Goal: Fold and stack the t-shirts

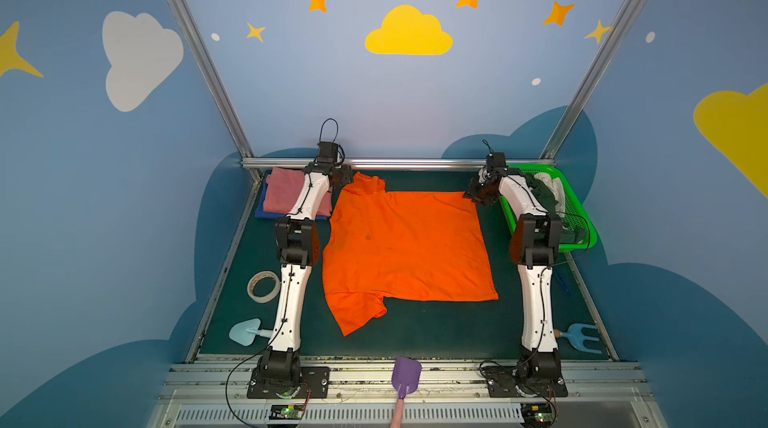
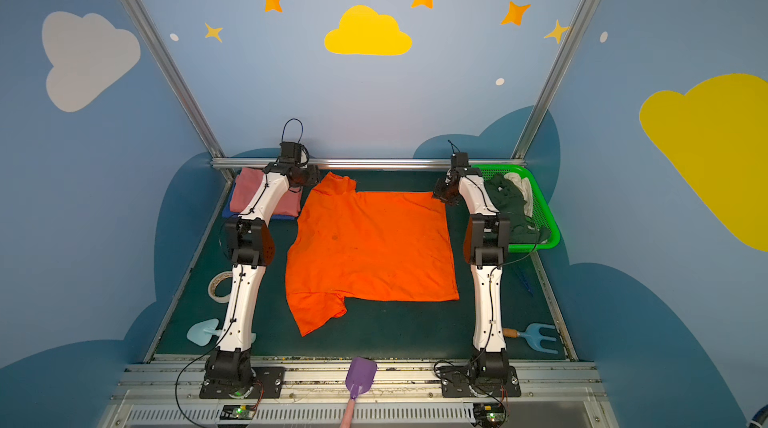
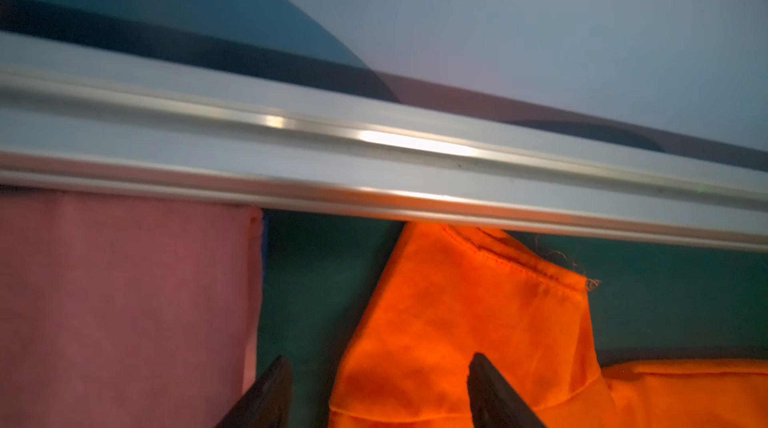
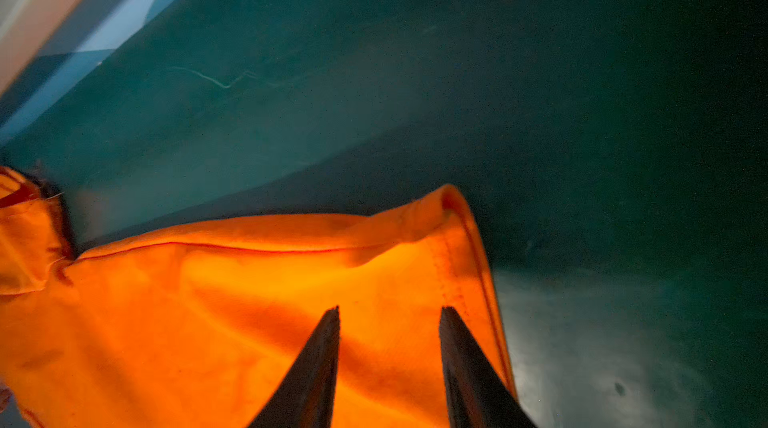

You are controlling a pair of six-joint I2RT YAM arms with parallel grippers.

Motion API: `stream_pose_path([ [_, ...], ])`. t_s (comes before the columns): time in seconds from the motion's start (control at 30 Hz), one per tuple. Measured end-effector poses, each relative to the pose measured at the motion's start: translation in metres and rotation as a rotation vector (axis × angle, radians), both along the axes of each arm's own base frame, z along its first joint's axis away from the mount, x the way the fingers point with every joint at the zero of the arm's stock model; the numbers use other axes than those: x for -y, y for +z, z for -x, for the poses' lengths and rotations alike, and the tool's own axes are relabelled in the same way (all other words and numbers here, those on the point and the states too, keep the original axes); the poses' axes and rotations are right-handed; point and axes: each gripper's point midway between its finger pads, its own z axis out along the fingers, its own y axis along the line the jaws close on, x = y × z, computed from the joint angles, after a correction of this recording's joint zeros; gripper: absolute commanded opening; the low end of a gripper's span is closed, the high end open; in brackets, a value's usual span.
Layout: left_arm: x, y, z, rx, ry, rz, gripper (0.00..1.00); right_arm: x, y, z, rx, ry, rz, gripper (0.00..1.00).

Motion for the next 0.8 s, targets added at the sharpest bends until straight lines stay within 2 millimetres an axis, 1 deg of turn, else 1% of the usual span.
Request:
stream_pose_path([
  [0.1,-0.003,0.001,-0.01,0.041,-0.013,0.03,0.74,0.007,-0.001,-0.006,0.014,-0.032,0.01,0.45],
  [0.23,0.001,0.001,-0.018,0.081,-0.039,0.066,0.76,0.01,0.002,-0.017,0.051,-0.061,0.004,0.49],
  [0.4,0.01,-0.019,-0.023,0.08,-0.063,0.121,0.76,0.011,0.001,-0.031,0.088,-0.078,-0.007,0.51],
  [0.5,0.014,-0.028,-0.023,0.069,-0.071,0.153,0.72,0.011,-0.002,-0.034,0.092,-0.088,-0.013,0.51],
  [0.6,0.017,-0.03,-0.022,0.062,-0.074,0.177,0.67,0.011,-0.003,-0.037,0.1,-0.095,-0.02,0.51],
  [0.8,0.017,-0.033,-0.017,0.026,-0.059,0.192,0.64,0.01,-0.003,-0.042,0.117,-0.107,-0.039,0.51],
])
